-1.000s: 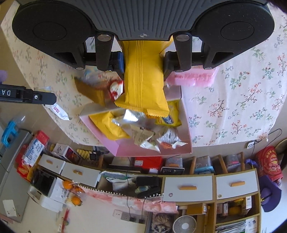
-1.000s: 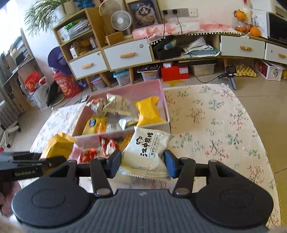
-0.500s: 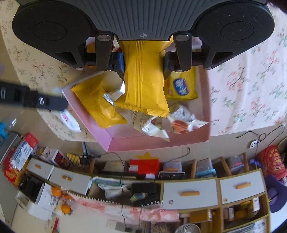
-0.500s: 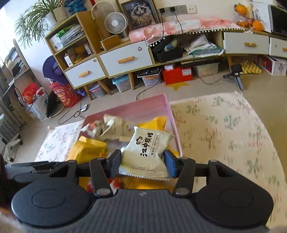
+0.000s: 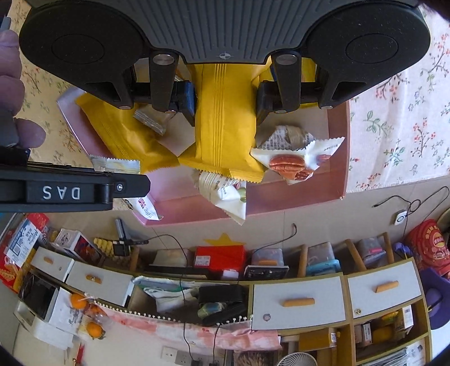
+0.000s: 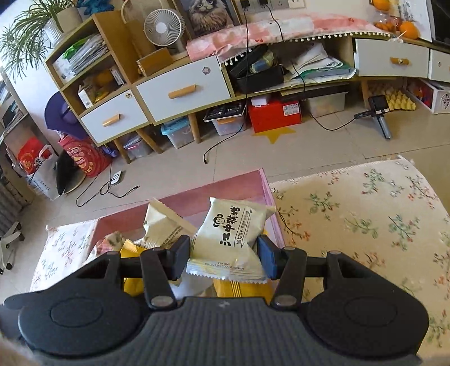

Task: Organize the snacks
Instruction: 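Carry the yellow pack and white pouch over the pink tray, then open both tools to drop the packs into the tray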

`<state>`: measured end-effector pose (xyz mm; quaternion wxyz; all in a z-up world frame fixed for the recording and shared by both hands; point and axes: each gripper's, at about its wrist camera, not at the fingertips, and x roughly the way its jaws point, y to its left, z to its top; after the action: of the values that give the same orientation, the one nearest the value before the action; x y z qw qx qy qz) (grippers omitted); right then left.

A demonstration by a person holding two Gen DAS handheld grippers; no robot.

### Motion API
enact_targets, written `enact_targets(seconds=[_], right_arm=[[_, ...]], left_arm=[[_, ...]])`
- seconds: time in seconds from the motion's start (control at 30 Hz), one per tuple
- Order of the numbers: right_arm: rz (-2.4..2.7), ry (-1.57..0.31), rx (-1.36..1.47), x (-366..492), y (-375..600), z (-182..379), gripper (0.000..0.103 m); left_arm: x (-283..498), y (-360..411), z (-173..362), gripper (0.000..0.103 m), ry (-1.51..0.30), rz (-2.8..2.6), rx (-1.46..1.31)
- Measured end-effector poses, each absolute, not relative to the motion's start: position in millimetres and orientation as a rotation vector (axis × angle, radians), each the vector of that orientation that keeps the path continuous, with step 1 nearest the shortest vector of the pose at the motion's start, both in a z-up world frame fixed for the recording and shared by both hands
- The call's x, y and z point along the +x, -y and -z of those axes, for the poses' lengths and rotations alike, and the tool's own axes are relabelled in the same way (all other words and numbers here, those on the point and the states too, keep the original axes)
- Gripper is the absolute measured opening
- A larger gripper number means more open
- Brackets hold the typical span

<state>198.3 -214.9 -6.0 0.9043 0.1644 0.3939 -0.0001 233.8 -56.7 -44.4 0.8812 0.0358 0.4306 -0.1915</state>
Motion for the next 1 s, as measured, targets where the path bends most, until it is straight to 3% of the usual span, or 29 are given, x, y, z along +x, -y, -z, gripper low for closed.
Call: enact_targets(seconds=[0.33, 0.37, 0.43, 0.5, 0.63, 1.0], right_arm=[[0.029, -0.812, 0.315, 211, 213, 4, 0.050], [0.032, -0.810, 0.315, 209, 213, 4, 0.052], [0.035, -0.807, 0.321, 208, 215, 3, 0.063], [0.035, -0.806, 0.327, 207, 215, 0, 0.065], [0.034, -0.803, 0.334, 202, 218, -4, 0.073], [0.039, -0.786, 0.352, 169, 227, -23, 0.087]], left_arm=[[240, 55, 50, 0.044, -0.854, 0.399, 0.061], [239, 55, 50, 0.046, -0.849, 0.407, 0.060], [237, 53, 48, 0.060, -0.843, 0.414, 0.058], [234, 53, 46, 0.069, -0.841, 0.412, 0.056], [229, 51, 40, 0.079, -0.846, 0.412, 0.052], [194, 45, 21, 0.088, -0.839, 0.419, 0.057]])
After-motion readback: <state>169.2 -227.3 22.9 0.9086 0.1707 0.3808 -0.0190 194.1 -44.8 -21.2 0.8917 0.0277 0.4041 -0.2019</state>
